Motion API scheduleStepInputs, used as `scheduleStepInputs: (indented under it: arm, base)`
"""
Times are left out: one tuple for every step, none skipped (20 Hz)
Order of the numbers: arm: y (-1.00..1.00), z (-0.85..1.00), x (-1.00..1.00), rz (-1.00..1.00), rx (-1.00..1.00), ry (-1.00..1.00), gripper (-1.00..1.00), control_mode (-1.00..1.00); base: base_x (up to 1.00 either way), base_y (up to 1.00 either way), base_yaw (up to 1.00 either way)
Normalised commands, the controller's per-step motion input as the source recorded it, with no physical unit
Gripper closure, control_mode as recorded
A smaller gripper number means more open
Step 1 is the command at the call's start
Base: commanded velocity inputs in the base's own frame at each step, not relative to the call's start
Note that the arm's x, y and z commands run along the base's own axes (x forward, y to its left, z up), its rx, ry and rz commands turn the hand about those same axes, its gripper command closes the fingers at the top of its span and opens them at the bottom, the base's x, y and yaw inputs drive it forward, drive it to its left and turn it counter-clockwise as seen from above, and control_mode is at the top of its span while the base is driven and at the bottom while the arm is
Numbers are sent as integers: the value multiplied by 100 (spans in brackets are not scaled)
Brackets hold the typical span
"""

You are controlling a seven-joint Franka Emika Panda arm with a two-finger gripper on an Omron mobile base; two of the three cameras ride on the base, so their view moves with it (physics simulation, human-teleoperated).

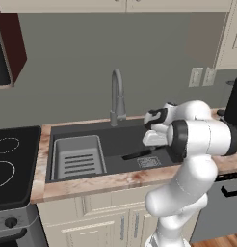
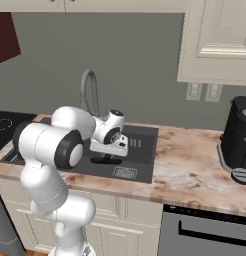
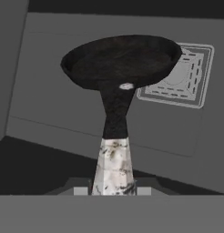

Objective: Move the pot and pan from the stove into the sink.

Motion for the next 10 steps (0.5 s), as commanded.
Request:
scheduleStepInputs:
  arm:
    - [-7, -26, 20, 2, 0, -4, 100, -100]
    - [-6, -28, 20, 3, 0, -3, 100, -100]
    - [-7, -25, 16, 2, 0, -3, 100, -100]
    - [-8, -22, 15, 2, 0, -3, 100, -100]
    - [-8, -22, 13, 2, 0, -3, 100, -100]
    - [-6, -26, 14, 2, 0, -1, 100, -100]
    - [-5, -30, 13, 2, 0, 0, 100, -100]
    - [-4, -36, 12, 2, -2, 0, 100, -100]
    - [-4, -38, 10, 2, -4, 0, 100, -100]
    - [-4, -40, 8, 2, -5, 0, 100, -100]
  base:
    - [0, 0, 0]
    - [0, 0, 0]
    - [0, 0, 0]
    - [0, 0, 0]
    - [0, 0, 0]
    - [0, 0, 0]
    - [0, 0, 0]
    - [0, 0, 0]
    - [0, 0, 0]
    - [0, 0, 0]
